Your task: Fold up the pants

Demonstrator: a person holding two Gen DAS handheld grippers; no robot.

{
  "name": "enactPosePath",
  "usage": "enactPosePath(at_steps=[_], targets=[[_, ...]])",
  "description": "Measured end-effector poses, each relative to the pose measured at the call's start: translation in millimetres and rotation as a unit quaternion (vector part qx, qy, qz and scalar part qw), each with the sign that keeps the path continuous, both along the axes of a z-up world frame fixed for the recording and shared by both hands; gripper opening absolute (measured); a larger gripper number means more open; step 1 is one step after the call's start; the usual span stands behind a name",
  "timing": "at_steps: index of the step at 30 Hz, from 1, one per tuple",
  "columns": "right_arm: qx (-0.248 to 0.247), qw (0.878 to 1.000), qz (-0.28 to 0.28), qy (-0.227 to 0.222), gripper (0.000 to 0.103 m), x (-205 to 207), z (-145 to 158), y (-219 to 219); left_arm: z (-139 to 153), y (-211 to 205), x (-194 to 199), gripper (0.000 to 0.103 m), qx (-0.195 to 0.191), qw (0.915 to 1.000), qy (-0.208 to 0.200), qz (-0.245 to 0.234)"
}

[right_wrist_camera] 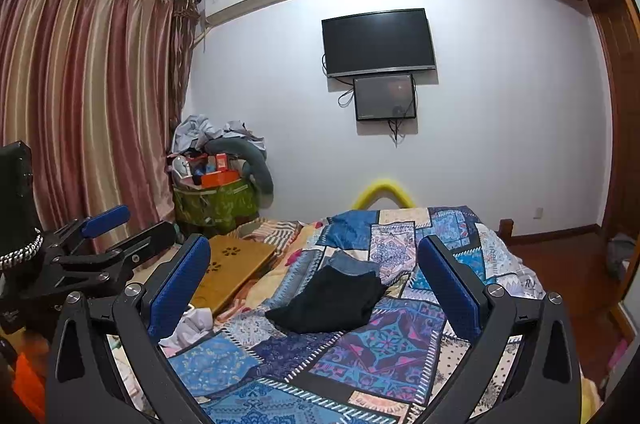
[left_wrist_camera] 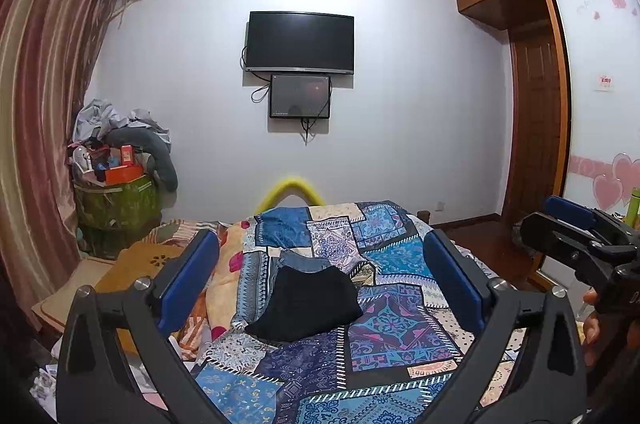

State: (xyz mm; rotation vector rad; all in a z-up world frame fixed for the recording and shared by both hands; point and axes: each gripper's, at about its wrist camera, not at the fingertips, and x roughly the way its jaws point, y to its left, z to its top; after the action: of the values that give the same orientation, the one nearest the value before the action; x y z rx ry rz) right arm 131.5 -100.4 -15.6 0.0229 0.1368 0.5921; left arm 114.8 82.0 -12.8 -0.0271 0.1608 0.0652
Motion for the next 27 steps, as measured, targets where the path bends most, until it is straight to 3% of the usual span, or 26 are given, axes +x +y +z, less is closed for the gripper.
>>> enactPosePath(at_steps=[27], targets=[[-0.005, 1.0, -0.007, 0.003, 0.103, -2.1, 3.3, -2.8, -1.3, 2.1, -1.8, 0.103, 0.0, 0.9999, 0.0, -0.011]])
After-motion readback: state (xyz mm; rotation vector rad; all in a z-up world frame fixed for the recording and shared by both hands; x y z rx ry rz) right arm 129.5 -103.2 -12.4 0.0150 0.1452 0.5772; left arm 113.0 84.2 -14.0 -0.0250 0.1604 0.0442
